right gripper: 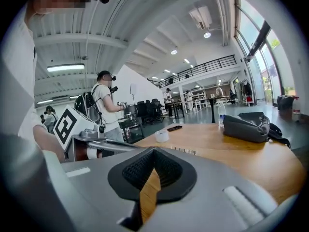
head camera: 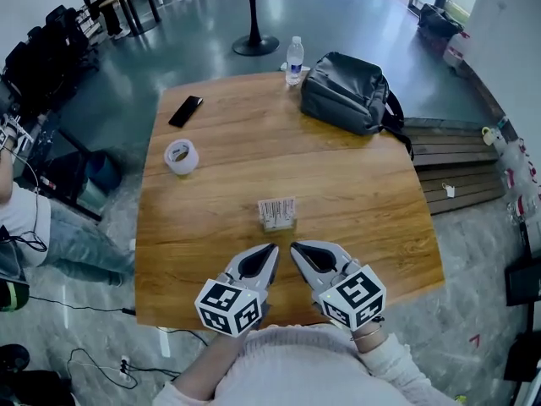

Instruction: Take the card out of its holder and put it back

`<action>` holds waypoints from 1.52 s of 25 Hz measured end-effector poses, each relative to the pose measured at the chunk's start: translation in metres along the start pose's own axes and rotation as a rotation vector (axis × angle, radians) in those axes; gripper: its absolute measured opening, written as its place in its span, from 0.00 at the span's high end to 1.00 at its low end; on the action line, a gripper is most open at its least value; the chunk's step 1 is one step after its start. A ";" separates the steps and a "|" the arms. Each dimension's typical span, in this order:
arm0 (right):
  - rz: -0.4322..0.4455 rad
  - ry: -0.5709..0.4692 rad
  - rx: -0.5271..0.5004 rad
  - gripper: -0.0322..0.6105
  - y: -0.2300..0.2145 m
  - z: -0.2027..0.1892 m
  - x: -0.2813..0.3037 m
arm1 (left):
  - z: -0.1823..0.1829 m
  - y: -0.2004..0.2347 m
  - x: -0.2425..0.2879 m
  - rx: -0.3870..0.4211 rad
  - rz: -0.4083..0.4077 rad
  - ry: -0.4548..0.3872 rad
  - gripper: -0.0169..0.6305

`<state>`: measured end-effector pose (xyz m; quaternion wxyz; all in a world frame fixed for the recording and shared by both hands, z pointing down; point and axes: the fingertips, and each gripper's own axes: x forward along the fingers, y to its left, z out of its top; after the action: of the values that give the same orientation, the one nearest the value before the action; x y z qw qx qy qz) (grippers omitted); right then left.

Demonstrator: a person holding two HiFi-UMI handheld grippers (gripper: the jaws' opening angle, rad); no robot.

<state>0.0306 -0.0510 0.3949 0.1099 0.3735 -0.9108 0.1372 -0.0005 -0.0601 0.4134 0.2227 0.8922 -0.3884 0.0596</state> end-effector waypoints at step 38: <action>0.002 0.087 0.038 0.95 -0.004 -0.035 0.001 | -0.032 -0.011 0.005 -0.043 0.006 0.075 0.96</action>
<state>0.0368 -0.0426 0.4290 0.1421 0.3680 -0.9029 0.1708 0.0134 -0.0429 0.4394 0.2561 0.8832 -0.3835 0.0854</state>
